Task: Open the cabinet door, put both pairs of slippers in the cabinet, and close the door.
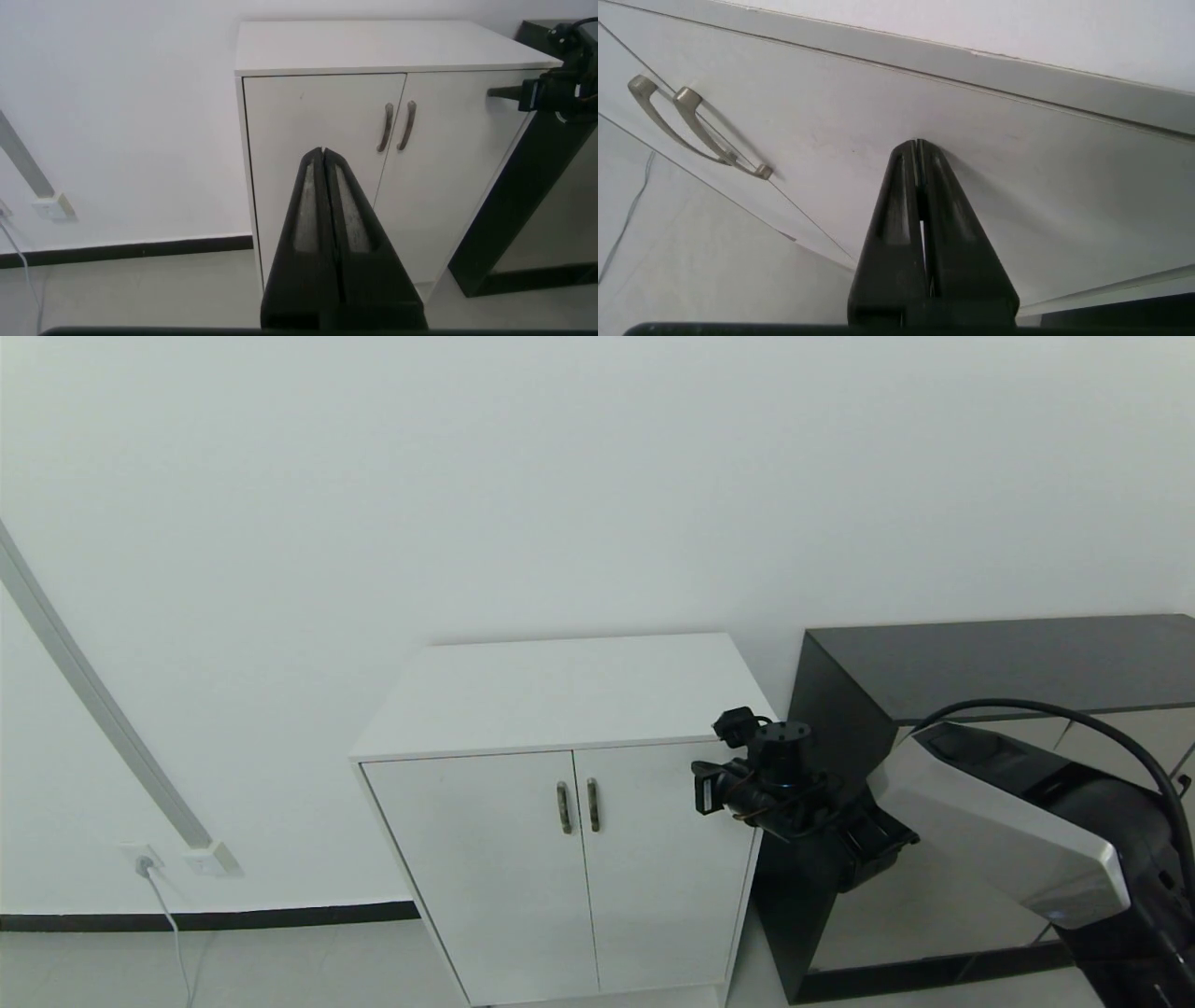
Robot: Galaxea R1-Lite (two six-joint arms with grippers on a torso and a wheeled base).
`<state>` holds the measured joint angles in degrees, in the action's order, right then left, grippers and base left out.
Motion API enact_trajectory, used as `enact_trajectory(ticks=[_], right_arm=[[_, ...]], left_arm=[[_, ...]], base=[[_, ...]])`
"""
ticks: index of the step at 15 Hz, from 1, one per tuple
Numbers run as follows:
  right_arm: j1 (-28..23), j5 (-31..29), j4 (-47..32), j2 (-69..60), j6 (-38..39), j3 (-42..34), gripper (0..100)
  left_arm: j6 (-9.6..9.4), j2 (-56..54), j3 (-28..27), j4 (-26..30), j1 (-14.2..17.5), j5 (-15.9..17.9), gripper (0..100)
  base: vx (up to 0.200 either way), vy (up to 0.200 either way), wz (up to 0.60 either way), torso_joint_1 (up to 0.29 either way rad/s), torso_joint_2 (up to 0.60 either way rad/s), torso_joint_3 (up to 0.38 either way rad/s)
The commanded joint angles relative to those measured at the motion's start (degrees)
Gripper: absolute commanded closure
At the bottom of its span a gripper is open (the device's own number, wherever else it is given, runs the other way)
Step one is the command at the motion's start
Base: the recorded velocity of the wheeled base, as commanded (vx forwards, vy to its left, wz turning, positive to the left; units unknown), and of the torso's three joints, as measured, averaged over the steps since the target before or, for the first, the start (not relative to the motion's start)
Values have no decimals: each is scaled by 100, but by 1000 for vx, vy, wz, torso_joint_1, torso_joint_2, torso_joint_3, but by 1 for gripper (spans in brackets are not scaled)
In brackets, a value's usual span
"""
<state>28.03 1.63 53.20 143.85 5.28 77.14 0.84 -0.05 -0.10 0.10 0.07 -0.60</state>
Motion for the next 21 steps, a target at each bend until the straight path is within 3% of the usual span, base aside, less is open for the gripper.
enact_trajectory(ticks=[1,5,8,12,21], right_arm=[[1,4,15,-32,-1,-41,100],[19,-40,112,-516,-1,-604,100],[19,-199,428,-1245,-1,-1553,100],[-25,-805,516,-2045,79,-2441,100],[-869,-1077,955,-3847,70,-4489,100]], left_arm=[[4,5,1,-1,1,-11,100],[4,5,1,-1,1,-2,100],[4,5,1,-1,1,-11,100],[4,5,-8,-1,1,-11,100],[4,5,1,-1,1,-11,100]], base=[[0,0,0,0,0,0],[0,0,0,0,0,0],[0,0,0,0,0,0],[0,0,0,0,0,0],[0,0,0,0,0,0]])
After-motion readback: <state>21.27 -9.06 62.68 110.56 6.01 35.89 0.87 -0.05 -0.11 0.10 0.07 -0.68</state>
